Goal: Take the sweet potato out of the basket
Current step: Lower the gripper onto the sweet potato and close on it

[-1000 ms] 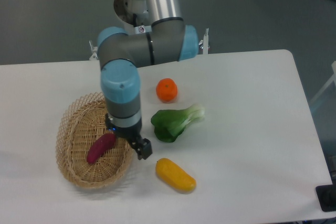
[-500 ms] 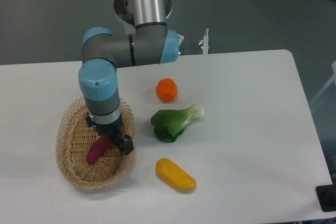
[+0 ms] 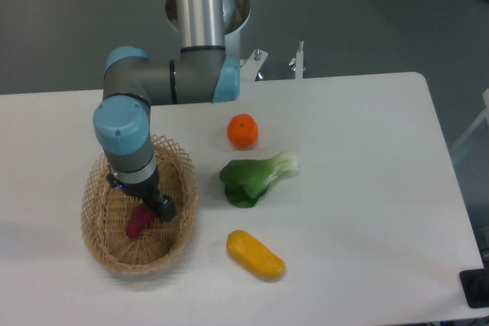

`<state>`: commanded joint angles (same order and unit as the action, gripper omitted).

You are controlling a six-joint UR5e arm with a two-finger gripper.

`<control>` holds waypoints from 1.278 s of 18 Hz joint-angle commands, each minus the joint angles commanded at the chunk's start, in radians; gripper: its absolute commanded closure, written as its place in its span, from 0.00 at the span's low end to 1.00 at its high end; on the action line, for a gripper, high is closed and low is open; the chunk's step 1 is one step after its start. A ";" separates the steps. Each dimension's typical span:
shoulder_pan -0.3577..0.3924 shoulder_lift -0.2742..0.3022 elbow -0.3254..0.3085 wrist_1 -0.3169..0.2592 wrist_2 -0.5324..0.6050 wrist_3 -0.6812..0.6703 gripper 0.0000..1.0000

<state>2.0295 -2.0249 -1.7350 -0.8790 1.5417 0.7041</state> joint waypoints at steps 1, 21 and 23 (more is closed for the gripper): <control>-0.002 -0.003 0.000 0.000 0.000 0.000 0.00; -0.023 -0.023 0.000 0.017 0.002 -0.077 0.84; -0.022 -0.006 0.005 0.017 -0.009 -0.077 0.84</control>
<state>2.0080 -2.0311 -1.7304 -0.8621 1.5325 0.6274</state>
